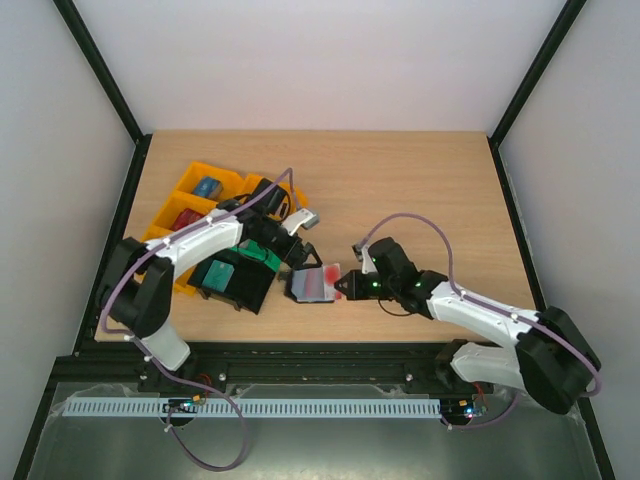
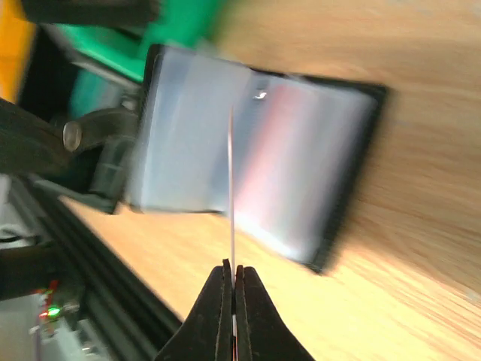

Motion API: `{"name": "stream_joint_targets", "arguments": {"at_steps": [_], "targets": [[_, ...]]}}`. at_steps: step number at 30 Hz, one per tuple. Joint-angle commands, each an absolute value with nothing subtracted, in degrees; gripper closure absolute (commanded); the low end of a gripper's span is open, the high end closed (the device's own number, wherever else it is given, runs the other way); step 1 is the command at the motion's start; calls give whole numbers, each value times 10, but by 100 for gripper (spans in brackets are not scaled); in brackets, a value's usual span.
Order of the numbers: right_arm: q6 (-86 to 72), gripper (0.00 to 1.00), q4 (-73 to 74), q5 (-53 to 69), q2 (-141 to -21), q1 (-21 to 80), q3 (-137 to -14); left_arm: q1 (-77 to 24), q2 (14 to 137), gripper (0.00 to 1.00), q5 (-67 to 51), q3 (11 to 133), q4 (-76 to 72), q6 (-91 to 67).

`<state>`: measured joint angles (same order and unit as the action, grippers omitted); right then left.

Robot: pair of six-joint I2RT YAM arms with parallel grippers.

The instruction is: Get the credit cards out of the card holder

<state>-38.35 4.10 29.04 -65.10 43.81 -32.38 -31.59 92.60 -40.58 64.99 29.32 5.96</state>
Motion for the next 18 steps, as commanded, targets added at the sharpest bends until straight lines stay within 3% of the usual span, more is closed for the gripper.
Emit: {"name": "stream_joint_targets", "arguments": {"at_steps": [1,4,10,18], "targets": [[-420,98,-10,297,-691,399,-274,-308,966,8,-323,676,286,67],[-411,98,8,294,-715,388,-276,-308,974,1,-324,671,287,68],[-383,98,98,244,-707,354,-312,-308,978,1,-323,694,310,73],[-281,98,268,143,-665,353,-507,-276,890,1,-359,823,430,145]]}}
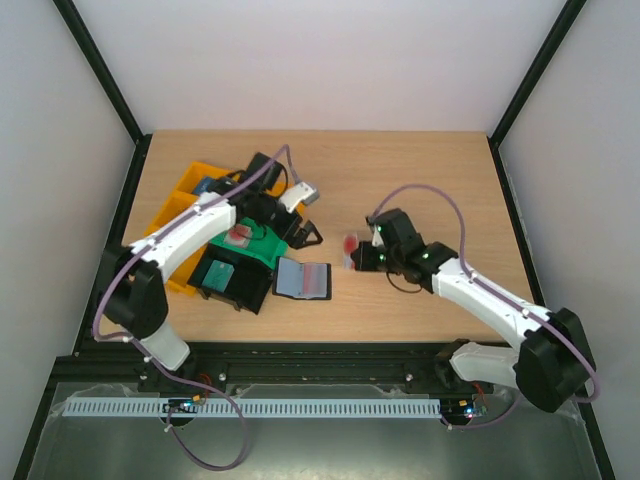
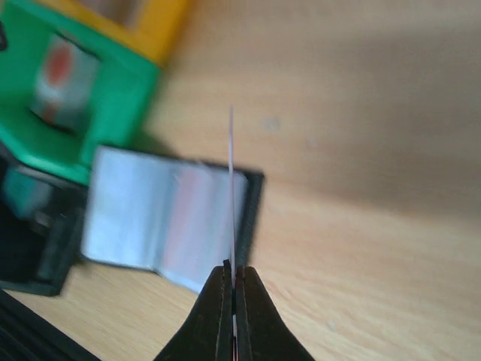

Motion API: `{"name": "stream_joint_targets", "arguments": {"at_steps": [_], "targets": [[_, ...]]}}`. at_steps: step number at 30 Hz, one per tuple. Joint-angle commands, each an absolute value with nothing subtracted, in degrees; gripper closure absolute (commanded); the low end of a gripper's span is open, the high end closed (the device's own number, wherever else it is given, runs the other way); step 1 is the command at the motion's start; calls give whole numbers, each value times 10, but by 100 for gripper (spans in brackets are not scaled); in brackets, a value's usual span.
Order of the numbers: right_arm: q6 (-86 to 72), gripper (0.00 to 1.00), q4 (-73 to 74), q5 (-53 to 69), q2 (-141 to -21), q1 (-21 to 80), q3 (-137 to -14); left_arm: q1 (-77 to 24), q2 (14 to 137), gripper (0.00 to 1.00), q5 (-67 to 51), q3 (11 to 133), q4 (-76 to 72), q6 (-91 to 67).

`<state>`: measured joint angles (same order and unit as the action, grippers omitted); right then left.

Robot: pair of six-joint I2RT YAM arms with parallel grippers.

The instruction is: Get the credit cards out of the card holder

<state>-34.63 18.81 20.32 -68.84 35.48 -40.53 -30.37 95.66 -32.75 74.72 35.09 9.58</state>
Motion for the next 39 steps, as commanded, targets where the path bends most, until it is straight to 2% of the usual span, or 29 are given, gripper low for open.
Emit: {"name": "stream_joint_targets", "arguments": {"at_steps": [1,4,9,16,21,24,26,32,37,39], "targets": [[-271,98,266,149,-669,353,-536,-259,879,1,-368,840,448,151],[-238,98,227,179,-687,352,-608,-200,843,1,-366,879,507,177],[-209,98,148,253,-761,340,-727,-98,807,1,-264,867,578,220],[-265,98,197,319,-827,338,-883,53,878,1,-240,922,679,223],[-445,98,92,340,-813,338,-851,136,932,1,-209,939,738,197],[-602,98,-28,303,-803,341,-768,174,892,1,-194,887,732,176],[-667,98,-85,251,-802,363,-713,179,835,1,-144,844,704,159],[-732,98,-161,234,-855,404,-683,190,722,1,-42,768,665,133],[-760,98,-89,200,-936,440,-707,209,666,1,5,695,658,141],[-795,98,-106,185,-974,455,-711,208,657,1,9,691,662,143]]}}
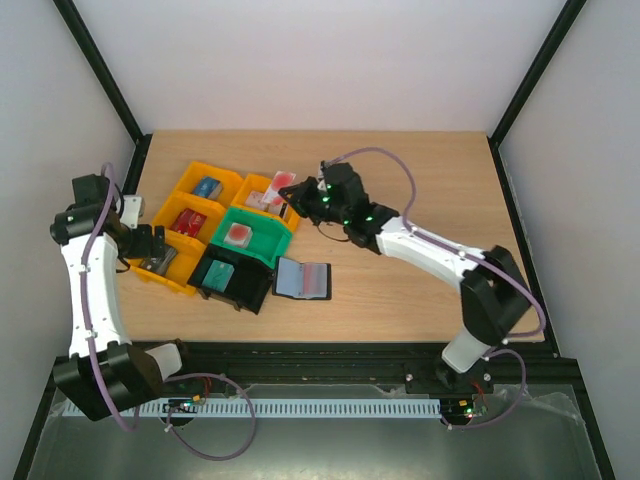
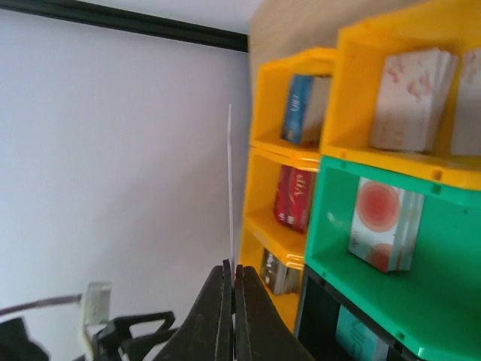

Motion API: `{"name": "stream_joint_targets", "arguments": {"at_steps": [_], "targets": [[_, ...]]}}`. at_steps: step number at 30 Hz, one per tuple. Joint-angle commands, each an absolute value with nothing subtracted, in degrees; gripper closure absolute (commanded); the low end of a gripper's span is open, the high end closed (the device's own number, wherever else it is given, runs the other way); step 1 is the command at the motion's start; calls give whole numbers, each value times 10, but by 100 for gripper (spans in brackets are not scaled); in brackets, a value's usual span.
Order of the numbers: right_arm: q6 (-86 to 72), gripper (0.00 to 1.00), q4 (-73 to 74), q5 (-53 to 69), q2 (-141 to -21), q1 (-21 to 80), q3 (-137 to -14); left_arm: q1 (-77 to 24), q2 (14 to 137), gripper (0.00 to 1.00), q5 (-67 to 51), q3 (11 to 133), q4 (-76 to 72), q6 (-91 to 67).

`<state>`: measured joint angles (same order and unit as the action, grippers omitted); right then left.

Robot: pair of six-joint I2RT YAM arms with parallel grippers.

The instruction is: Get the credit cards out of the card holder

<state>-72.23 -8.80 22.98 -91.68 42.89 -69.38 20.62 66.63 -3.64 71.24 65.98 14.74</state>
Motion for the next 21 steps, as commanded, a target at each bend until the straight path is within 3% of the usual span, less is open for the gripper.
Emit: {"name": "stream_joint_targets", "arguments": {"at_steps": [1,8,21], "targets": [[-810,98,-121,186,-995,462,-719,209,657,1,6,694,665,144],[-848,98,-58,211,-1116,479,-836,210,676,1,14,718,682,137],[-915,98,-80,200,-1186,521,-847,210,681,1,12,692,676,135]]}}
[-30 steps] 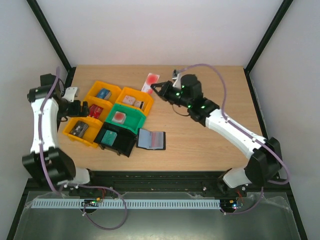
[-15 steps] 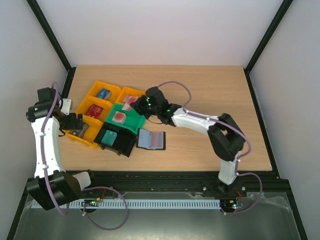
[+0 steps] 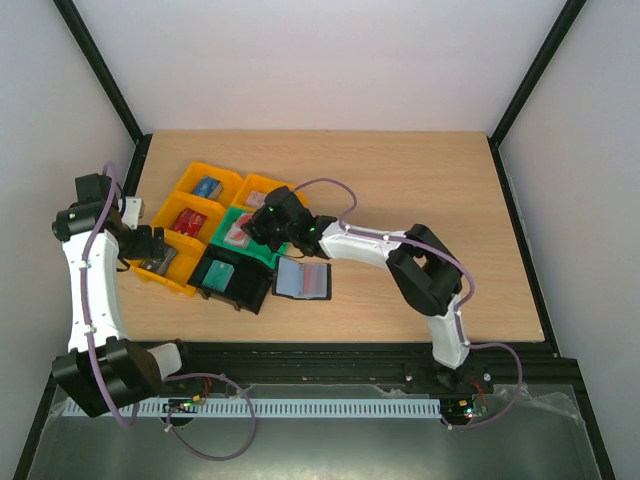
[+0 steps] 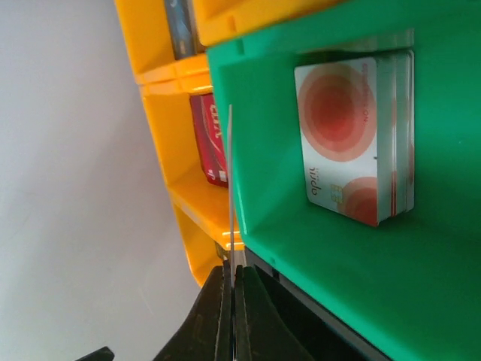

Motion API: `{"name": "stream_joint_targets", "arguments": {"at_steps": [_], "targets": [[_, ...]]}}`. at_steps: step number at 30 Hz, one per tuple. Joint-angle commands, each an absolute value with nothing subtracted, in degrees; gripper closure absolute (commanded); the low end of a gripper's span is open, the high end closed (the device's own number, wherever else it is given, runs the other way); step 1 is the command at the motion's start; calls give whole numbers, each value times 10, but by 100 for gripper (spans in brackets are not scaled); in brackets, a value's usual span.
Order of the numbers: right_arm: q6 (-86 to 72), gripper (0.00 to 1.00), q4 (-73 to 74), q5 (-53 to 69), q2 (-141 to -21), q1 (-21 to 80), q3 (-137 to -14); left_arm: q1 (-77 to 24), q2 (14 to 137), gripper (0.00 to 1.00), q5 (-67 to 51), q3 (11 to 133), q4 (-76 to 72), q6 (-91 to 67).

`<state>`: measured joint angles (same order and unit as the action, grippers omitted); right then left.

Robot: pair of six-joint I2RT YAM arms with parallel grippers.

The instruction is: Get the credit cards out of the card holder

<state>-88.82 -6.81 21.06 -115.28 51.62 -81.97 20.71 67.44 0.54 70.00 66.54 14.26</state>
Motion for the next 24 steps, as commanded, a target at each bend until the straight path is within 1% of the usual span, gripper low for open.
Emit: {"name": "stream_joint_targets", "arguments": {"at_steps": [1,5,8,14,21,24], "targets": [[-917,98,-83,197,-1190,522,-848,210,681,1,13,692,676,135],[-916,98,-103,184,-1219,521,-864,210,675,1,13,693,678,136],[-911,98,-99,186,-1242,521,-890,210,671,1,8,686,680,137],[-919,98,-82,172,-1271,521,-904,210,665,1,10,676,679,138],[-879,98,-52,168,-1313,518,-978,211,665,1,9,668,674,140],[-858,98,-11,172,-1335,517,-1017,210,664,1,8,663,674,140]]}}
